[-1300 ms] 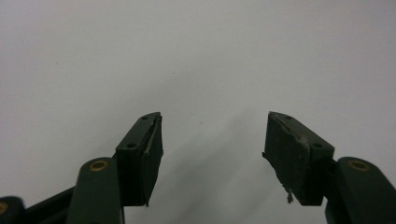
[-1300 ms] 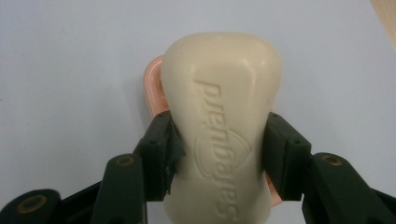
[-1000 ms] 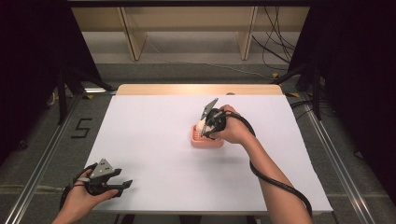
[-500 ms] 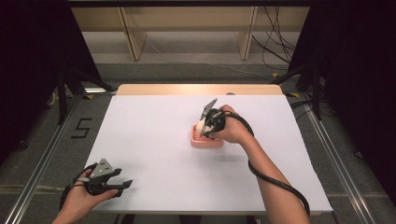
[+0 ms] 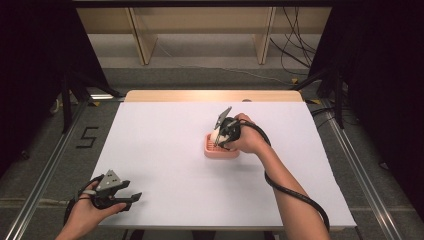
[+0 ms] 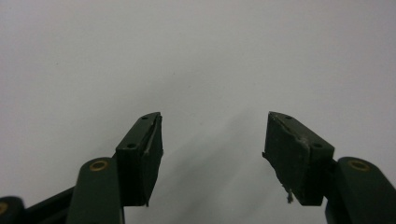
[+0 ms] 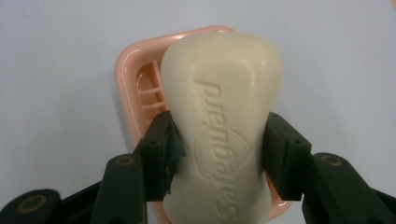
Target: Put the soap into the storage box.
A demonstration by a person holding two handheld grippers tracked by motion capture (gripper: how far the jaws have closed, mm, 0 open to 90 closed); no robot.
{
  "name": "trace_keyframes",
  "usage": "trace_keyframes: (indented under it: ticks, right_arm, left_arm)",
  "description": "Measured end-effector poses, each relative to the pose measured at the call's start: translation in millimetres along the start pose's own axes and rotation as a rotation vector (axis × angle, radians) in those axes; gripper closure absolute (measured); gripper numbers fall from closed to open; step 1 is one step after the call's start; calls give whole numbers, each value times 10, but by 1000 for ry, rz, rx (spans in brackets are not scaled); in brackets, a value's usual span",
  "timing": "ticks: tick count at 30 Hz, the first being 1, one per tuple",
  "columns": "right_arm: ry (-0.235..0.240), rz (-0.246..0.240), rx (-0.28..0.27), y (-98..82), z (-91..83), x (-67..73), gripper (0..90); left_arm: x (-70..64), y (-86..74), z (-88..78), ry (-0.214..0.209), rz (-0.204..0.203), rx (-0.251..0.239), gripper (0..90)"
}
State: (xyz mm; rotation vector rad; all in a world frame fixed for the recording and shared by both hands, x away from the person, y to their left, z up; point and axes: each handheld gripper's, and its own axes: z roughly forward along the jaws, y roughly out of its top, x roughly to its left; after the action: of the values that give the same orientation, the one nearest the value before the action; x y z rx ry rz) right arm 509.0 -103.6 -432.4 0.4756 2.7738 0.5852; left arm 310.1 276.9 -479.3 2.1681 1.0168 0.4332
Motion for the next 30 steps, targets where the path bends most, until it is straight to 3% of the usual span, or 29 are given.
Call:
trace_keyframes:
  ticks: [12, 18, 19, 24, 26, 28, 29, 30]
  right_arm:
    - [-10, -10, 9, -16, 36, 7, 486]
    - [-22, 21, -58, 15, -105, 21, 438]
    - [-20, 28, -64, 10, -135, 35, 438]
    - [-12, 13, -84, -48, -224, 138, 463]
    - [-31, 59, -84, -102, -274, 210, 512]
    - [-47, 61, -89, -135, -298, 245, 527]
    - [-62, 95, -104, -223, -350, 332, 578]
    - [-64, 107, -108, -256, -368, 360, 591]
  left_arm:
    - [-2, 0, 1, -4, -2, 0, 367]
    - [-5, 1, 0, -4, 1, 1, 367]
    - [0, 5, -6, 1, 16, 1, 367]
    - [-6, -1, 0, -3, 0, 0, 367]
    - [-6, -1, 0, -3, -1, 0, 367]
    - [-6, -1, 0, -2, 1, 0, 367]
    - [24, 9, -28, -5, 55, 38, 367]
    - [22, 8, -26, -3, 56, 33, 366]
